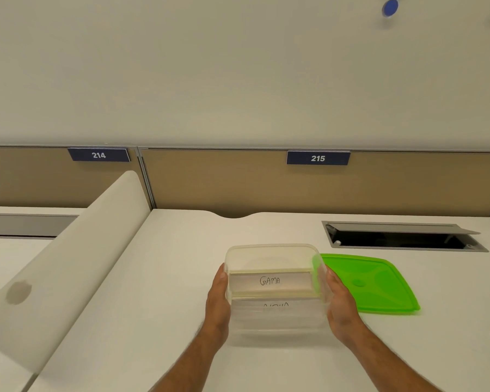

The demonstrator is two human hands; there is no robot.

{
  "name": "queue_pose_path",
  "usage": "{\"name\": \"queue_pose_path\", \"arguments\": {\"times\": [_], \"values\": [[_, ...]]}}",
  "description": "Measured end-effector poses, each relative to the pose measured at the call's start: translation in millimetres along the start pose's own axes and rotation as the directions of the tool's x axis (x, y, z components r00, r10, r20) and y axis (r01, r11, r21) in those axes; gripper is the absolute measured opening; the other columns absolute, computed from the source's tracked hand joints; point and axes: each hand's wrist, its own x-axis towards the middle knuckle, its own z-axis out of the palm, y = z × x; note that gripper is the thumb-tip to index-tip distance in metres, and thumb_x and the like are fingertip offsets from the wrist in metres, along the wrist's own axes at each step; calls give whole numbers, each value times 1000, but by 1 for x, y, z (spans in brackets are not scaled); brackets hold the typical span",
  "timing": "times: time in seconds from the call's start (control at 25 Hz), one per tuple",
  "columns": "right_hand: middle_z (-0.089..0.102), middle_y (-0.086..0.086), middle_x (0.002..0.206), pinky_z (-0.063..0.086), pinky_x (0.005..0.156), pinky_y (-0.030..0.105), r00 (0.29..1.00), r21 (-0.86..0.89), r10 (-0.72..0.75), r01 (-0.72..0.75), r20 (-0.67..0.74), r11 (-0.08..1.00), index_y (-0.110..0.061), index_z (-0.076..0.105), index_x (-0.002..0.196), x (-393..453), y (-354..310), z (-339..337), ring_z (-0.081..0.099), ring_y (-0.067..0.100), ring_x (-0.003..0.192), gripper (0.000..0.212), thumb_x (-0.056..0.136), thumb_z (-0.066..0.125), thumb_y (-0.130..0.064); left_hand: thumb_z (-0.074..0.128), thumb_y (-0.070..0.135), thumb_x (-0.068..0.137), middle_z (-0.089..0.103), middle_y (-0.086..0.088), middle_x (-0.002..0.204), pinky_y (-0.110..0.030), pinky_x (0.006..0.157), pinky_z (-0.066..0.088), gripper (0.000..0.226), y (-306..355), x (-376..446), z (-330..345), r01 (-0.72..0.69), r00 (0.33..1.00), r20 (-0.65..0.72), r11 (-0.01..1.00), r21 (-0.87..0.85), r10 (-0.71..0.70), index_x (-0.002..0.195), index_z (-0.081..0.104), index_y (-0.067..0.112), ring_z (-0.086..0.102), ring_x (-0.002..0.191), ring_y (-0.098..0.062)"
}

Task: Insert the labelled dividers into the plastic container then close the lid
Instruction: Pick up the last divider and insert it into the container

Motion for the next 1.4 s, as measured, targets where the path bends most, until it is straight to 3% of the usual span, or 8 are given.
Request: {"name": "queue_pose_path", "arguments": {"times": [0.12,0.24,0.28,0.4,0.52,0.68,1.12,1.4], "values": [[54,-5,141,25,119,43,1000,21,-19,19,3,1000,-18,51,139,-17,4,-5,47,13,132,53,92,55,-44,38,34,105,53,16,142,-32,113,32,39,1,-15,-6,-7,1000,28,1000,2,7,142,49,28,45,131,-2],[53,-7,143,25,118,38,999,22,-46,46,14,999,-19,50,140,-37,7,-5,45,9,133,102,56,75,-71,36,30,106,56,20,134,-22,100,36,35,4,-34,-9,-28,999,21,1000,-12,28,138,51,29,49,123,2],[51,-8,144,24,118,37,999,31,-41,41,7,999,-19,49,140,-42,10,-6,44,8,134,103,55,75,-71,36,29,106,55,19,134,-22,99,35,36,3,-40,-11,-31,999,22,999,-12,31,139,50,28,48,124,1],[46,-5,148,21,120,38,1000,46,-25,26,-9,999,-20,46,141,-61,12,-7,41,9,135,70,82,62,-53,36,30,106,51,18,140,-22,101,33,40,-1,-54,-19,-21,999,25,1000,-15,22,144,46,26,46,128,1],[48,-8,146,21,120,37,1000,16,0,0,-18,1000,-19,46,142,-77,17,-11,42,8,135,83,74,68,-60,34,26,106,56,23,131,-16,91,38,36,-5,-70,-25,-19,999,25,1000,-11,20,139,50,29,49,119,11],[45,-5,149,18,121,40,997,-24,17,-19,-76,1000,-15,42,144,-95,23,-17,38,10,137,47,100,44,-30,37,29,105,54,15,141,-27,108,34,40,-13,-88,-35,-14,999,30,1000,-11,14,143,49,24,46,130,0],[50,-3,145,24,120,44,993,-61,36,-42,-109,997,-15,46,142,-131,40,-26,42,13,136,43,101,43,-29,40,30,104,54,16,141,-34,115,30,39,-26,-123,-50,16,1000,14,1000,-7,-16,142,50,26,46,132,-2],[54,-9,139,26,119,41,990,-40,62,-67,-126,997,-20,50,137,-145,50,-24,44,12,134,38,100,44,-27,37,26,106,64,24,123,-17,88,42,30,-22,-138,-54,26,1000,16,1000,5,-26,125,59,34,57,112,12]]}}
